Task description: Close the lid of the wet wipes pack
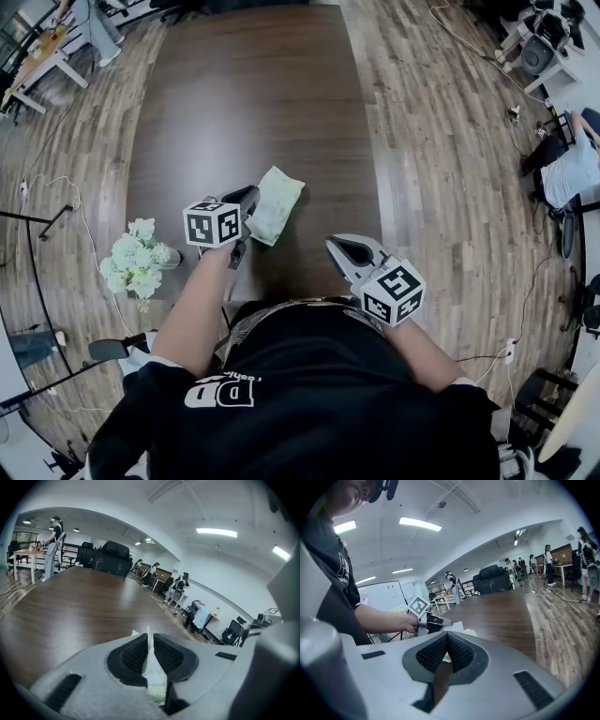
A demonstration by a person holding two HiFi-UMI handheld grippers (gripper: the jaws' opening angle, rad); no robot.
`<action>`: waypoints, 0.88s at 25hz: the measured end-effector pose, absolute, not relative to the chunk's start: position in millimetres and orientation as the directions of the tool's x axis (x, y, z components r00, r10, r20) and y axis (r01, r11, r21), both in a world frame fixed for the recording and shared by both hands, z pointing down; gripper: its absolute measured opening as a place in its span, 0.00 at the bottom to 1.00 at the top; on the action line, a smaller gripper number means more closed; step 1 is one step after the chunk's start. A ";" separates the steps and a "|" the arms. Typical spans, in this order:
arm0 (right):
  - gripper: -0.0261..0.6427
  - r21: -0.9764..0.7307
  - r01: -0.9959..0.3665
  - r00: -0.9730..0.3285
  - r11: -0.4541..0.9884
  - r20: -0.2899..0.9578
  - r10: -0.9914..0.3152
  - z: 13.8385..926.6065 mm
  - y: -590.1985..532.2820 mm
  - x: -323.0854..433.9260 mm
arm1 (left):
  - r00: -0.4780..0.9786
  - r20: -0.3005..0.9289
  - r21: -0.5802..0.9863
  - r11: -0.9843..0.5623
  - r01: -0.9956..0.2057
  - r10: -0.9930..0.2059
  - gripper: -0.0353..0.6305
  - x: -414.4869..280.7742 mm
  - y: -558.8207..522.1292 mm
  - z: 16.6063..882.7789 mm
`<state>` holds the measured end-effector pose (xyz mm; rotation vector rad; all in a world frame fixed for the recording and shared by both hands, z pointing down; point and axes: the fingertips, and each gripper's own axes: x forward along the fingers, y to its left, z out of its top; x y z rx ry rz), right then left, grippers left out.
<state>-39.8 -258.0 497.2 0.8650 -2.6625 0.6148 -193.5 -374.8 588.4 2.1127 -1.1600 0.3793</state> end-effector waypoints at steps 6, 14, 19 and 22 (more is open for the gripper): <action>0.05 -0.310 -0.605 -0.787 0.734 0.375 -0.491 497.0 -254.6 -34.2 | 0.548 0.566 0.389 -0.386 -0.836 -0.616 0.13 -182.6 -370.9 591.6; 0.05 -0.306 -0.609 -0.784 0.732 0.373 -0.496 495.0 -253.5 -22.4 | 0.548 0.585 0.367 -0.408 -0.836 -0.598 0.13 -163.4 -364.4 600.1; 0.05 -0.308 -0.612 -0.783 0.729 0.371 -0.500 496.4 -251.5 -17.2 | 0.546 0.603 0.352 -0.420 -0.836 -0.582 0.13 -153.6 -359.7 610.2; 0.05 -0.309 -0.612 -0.782 0.728 0.369 -0.502 494.9 -251.2 -13.7 | 0.539 0.618 0.330 -0.434 -0.838 -0.572 0.13 -148.6 -357.3 614.4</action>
